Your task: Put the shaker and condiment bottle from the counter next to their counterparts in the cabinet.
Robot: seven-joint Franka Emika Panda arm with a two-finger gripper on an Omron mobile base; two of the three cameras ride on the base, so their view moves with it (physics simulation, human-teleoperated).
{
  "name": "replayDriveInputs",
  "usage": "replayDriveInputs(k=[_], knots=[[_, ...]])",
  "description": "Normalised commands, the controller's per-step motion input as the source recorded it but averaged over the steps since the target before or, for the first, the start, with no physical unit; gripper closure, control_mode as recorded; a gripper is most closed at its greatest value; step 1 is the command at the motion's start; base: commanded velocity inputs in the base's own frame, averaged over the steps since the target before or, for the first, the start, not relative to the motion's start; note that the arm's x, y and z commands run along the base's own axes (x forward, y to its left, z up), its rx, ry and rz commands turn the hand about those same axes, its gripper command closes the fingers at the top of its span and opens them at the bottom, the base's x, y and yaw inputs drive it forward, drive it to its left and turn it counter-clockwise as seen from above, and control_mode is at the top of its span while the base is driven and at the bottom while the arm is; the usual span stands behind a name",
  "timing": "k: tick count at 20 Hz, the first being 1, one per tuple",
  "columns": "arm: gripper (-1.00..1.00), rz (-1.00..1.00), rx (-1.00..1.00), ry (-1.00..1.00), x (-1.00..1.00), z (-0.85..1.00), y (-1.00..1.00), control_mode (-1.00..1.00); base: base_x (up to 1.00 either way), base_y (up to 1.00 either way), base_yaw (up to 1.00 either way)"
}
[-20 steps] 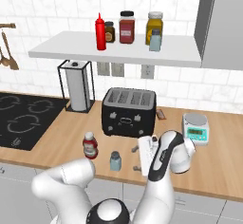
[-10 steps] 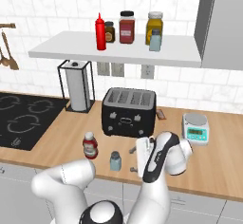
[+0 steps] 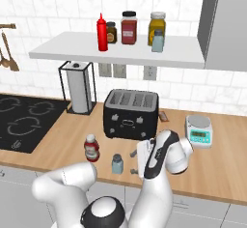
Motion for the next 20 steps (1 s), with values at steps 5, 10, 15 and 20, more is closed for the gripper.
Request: replayDriveInputs(k=[5, 10, 15, 20], knots=[[-1.0, -0.01, -0.01, 0.03, -0.09, 0.0, 0.1, -1.0, 0.0, 0.0, 0.0], [-1.0, -0.03, 0.0, 0.0, -0.01, -0.01, 0.22, -1.0, 0.0, 0.0, 0.0], [-1.0, -0.02, 0.0, 0.01, -0.02, 0.0, 0.17, -1.0, 0.0, 0.0, 0.0], [-1.0, -0.03, 0.0, 0.01, -0.14, 0.0, 0.15, -1.0, 0.0, 0.0, 0.0]])
